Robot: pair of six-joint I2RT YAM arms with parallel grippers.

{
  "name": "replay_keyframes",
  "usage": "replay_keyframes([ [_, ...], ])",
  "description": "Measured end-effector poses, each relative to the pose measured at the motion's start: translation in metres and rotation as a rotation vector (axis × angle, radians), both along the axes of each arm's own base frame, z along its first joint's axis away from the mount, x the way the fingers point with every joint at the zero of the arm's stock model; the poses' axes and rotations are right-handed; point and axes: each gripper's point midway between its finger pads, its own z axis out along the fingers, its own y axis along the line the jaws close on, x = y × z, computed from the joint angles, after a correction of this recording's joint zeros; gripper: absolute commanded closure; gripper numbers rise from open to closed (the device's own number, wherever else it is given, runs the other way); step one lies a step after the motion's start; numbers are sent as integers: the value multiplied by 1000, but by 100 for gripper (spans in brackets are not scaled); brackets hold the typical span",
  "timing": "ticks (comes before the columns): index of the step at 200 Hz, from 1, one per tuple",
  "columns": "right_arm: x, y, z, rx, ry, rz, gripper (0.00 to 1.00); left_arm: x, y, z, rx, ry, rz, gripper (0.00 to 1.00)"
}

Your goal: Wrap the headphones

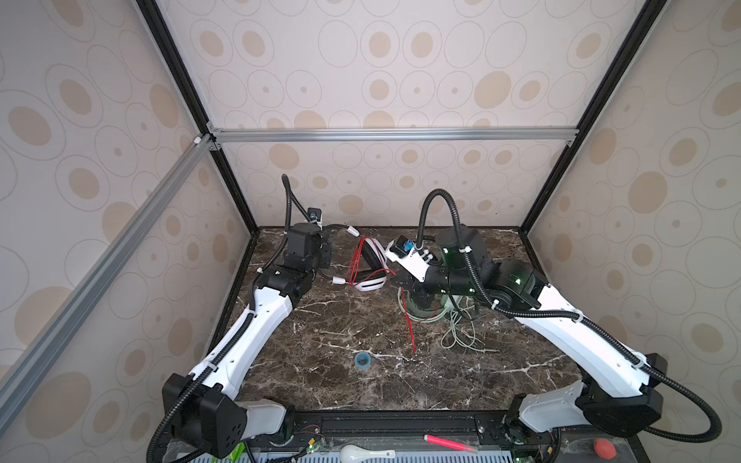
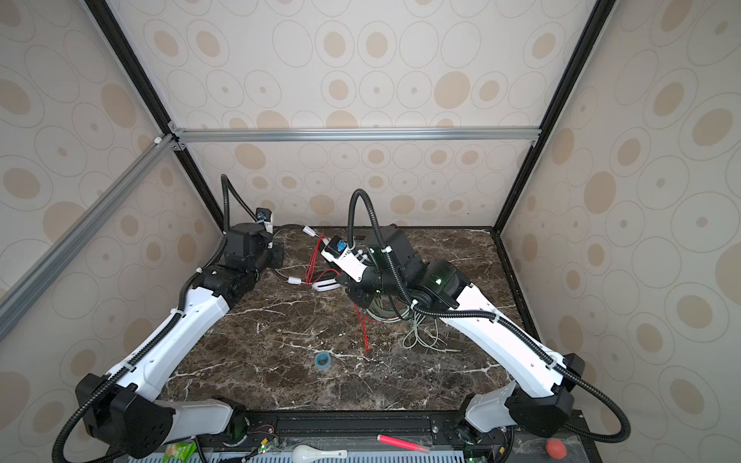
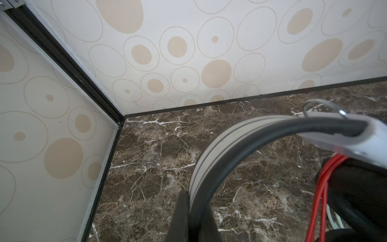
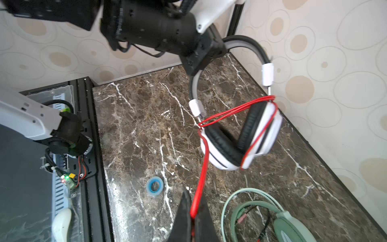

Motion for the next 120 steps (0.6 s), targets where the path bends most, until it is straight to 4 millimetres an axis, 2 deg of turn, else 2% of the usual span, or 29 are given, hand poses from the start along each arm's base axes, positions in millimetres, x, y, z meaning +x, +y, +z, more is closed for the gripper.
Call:
replay_keyframes([
  [46, 27, -4, -8, -46, 20, -18, 100, -16, -14, 0, 6, 23, -100, 100],
  [78, 48, -19, -16, -59, 46, -52, 100, -37, -16, -8, 5, 59, -144, 100],
  [120, 70, -29, -8, -45, 41, -66, 100, -60, -22, -14, -11, 103, -208, 100],
])
